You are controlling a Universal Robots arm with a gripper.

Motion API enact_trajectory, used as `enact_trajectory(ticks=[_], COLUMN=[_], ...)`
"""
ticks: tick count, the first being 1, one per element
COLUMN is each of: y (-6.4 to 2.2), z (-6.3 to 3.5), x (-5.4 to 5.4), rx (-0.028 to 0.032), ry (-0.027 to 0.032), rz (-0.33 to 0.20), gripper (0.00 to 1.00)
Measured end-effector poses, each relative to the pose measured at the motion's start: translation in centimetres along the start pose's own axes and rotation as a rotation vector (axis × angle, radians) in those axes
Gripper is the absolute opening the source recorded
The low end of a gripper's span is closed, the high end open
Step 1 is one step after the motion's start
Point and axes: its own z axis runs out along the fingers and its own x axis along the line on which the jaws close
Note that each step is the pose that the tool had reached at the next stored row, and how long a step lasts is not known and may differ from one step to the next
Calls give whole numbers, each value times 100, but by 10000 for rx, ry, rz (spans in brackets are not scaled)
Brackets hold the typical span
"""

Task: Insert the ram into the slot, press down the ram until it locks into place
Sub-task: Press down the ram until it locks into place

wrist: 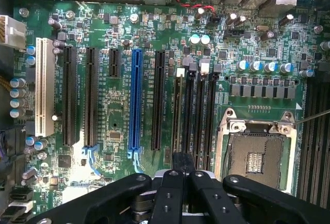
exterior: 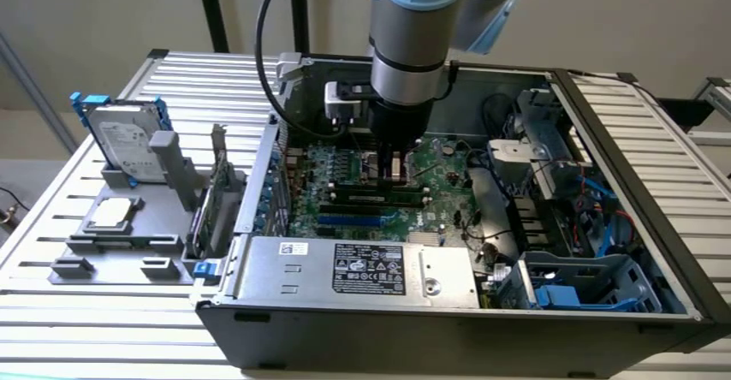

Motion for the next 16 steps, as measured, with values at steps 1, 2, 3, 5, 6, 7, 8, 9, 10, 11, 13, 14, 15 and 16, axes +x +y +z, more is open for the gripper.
enact_trajectory(ticks=[1, 2, 3, 5, 6, 7, 8, 9, 10, 11, 13, 14, 15, 16], y=[0, 1, 3, 4, 4, 3, 3, 3, 3, 3, 4, 3, 3, 3], z=[-16, -53, -103, -165, -173, -173, -173, -173, -174, -174, -174, -174, -174, -174], x=[-2, -4, -4, -4, -4, -5, -4, -4, -4, -4, -4, -4, -4, -4], rx=[6, 6, -5, -10, -12, -11, -12, -12, -12, -13, -13, -12, -12, -13], ry=[-16, -25, -10, -8, -7, -8, -7, -7, -7, -6, -6, -6, -6, -6], rz=[1, 1, 2, 1, 2, 1, 0, 0, 0, 0, 0, 0, -1, 0], gripper=[10, 10, 10, 10, 10, 10, 10, 10, 10, 10, 10, 10, 10, 10])
